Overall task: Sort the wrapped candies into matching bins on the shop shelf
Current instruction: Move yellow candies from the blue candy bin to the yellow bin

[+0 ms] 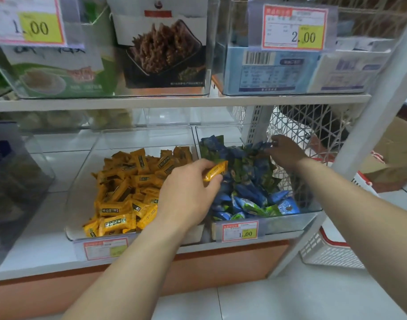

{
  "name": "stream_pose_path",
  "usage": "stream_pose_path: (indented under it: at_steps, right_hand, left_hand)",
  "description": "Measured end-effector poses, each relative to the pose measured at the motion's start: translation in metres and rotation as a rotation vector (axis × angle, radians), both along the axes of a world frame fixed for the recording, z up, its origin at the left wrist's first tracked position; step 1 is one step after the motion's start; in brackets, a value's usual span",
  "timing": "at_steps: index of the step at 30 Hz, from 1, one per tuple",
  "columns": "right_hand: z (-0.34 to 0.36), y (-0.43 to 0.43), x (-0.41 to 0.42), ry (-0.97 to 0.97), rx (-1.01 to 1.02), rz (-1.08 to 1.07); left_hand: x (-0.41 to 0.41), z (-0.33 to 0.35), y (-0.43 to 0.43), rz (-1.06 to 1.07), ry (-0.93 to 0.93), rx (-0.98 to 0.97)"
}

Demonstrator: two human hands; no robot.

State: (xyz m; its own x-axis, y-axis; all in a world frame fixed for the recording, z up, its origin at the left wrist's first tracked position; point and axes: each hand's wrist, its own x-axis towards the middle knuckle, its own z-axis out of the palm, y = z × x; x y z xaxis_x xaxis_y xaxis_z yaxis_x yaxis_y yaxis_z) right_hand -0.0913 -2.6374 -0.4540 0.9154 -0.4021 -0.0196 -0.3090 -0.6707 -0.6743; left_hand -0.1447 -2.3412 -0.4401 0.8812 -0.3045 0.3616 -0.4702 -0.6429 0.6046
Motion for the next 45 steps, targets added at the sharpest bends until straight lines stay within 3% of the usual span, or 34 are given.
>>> stream_pose_path:
  at_steps: [5, 9, 11, 16, 25, 30, 32, 35, 40, 45]
  right_hand:
    - [-0.010, 0.010, 0.023, 0.043, 0.073, -0.013]
    - [-0.016, 0.016, 0.029, 0.205, -0.153, -0.013]
    - [-0.021, 0.015, 0.027, 0.263, -0.161, -0.001]
    - [-0.031, 0.016, 0.021, 0.287, -0.299, 0.188]
    - [-0.039, 0.015, 0.019, 0.297, 0.139, 0.129]
    - [-0.034, 0.012, 0.013, 0.387, 0.220, 0.133]
    - [-0.032, 0.006, 0.003, 0.404, 0.338, 0.135]
    - [-0.030, 0.004, -0.007, 0.351, 0.484, 0.137]
    - [-0.005, 0.016, -0.013, 0.113, 0.557, 0.117]
    - [0.014, 0.054, -0.027, -0.052, 0.364, 0.304]
  left_hand:
    - [0.009, -0.007, 0.000, -0.003, 0.085, -0.097]
    - [0.011, -0.009, -0.002, -0.018, 0.117, -0.119]
    - [0.013, -0.010, -0.001, -0.022, 0.126, -0.132]
    - [0.015, -0.013, 0.000, -0.033, 0.137, -0.154]
    - [0.017, -0.015, 0.000, -0.051, 0.151, -0.175]
    - [0.018, -0.015, -0.001, -0.047, 0.158, -0.181]
    - [0.018, -0.015, -0.002, -0.046, 0.168, -0.182]
    - [0.018, -0.015, -0.002, -0.044, 0.175, -0.184]
    - [0.018, -0.014, -0.005, -0.032, 0.183, -0.191]
    - [0.016, -0.011, -0.006, -0.014, 0.201, -0.207]
